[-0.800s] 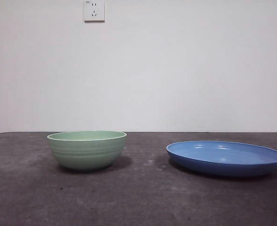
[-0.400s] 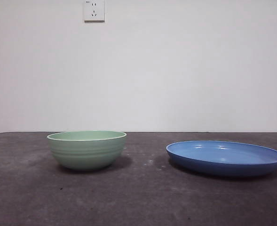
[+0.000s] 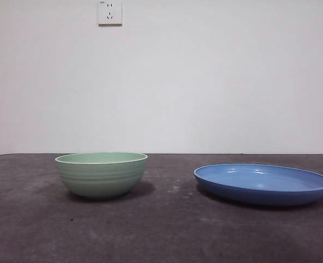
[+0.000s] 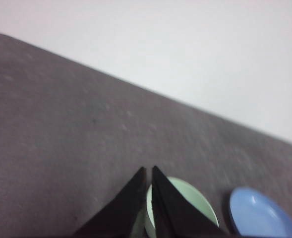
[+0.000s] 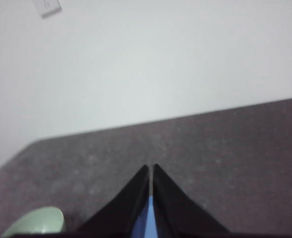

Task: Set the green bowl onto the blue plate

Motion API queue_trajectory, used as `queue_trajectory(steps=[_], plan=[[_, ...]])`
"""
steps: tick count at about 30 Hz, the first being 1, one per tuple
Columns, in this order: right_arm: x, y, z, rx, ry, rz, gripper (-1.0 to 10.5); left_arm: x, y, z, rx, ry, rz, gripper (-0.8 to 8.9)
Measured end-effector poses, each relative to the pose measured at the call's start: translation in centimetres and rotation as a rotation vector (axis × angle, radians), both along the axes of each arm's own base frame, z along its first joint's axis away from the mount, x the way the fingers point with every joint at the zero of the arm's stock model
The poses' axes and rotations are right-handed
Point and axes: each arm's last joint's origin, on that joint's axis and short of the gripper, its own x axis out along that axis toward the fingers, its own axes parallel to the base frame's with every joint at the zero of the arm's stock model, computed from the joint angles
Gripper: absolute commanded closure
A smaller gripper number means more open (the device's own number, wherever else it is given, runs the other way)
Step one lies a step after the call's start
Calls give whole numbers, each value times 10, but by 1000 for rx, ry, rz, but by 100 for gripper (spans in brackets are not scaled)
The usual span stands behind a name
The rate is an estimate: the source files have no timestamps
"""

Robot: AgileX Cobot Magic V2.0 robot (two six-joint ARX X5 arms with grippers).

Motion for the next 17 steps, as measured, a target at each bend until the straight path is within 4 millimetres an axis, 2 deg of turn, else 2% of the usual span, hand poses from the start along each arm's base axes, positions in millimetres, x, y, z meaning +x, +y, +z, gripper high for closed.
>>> queue_trajectory(steps=[6,13,17], plan=[[7,2,28,-109,168,84,936,15,-3,20,73,133,-150,798],[29,7,42,-166,400,288,936,30,-10,35,117,253,-341,798],[40,10,43,-171,513,401,936,34,-16,41,166,354,-437,798]])
